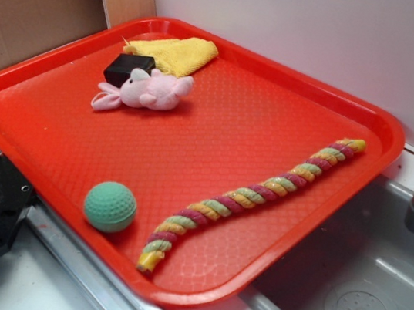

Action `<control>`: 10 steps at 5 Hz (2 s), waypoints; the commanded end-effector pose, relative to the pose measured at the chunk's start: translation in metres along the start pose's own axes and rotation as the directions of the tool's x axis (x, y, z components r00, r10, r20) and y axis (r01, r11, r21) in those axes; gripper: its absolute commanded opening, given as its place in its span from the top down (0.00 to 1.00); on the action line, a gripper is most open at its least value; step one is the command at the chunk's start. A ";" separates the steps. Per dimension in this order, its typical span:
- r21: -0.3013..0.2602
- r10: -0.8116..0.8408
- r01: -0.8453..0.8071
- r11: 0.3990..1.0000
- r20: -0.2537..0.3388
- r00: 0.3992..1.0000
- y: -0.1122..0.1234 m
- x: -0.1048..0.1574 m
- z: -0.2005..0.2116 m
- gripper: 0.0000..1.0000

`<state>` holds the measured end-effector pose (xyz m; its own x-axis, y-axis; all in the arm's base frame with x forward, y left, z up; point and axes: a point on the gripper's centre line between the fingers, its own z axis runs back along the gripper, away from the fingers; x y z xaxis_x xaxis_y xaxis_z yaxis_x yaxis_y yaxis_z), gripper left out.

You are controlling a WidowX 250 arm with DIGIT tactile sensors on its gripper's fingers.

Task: Grab the multicolored rope.

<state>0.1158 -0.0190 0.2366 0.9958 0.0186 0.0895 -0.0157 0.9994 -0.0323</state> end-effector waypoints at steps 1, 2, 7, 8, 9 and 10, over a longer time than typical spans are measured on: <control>0.000 0.000 0.000 1.000 0.000 1.000 0.000 0.000 0.000 0.00; 0.020 0.030 -0.031 0.999 0.025 0.999 -0.018 0.009 -0.018 0.00; -0.072 0.006 -0.006 0.997 -0.011 1.000 -0.089 0.059 -0.134 0.00; -0.079 -0.055 0.050 0.996 -0.053 0.997 -0.104 0.061 -0.164 0.00; -0.076 -0.085 0.080 0.994 -0.075 0.994 -0.118 0.063 -0.184 0.00; -0.066 -0.141 0.135 0.989 -0.083 0.987 -0.134 0.060 -0.199 0.00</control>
<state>0.1898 -0.1503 0.0376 0.9921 -0.1208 -0.0339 0.1185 0.9909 -0.0632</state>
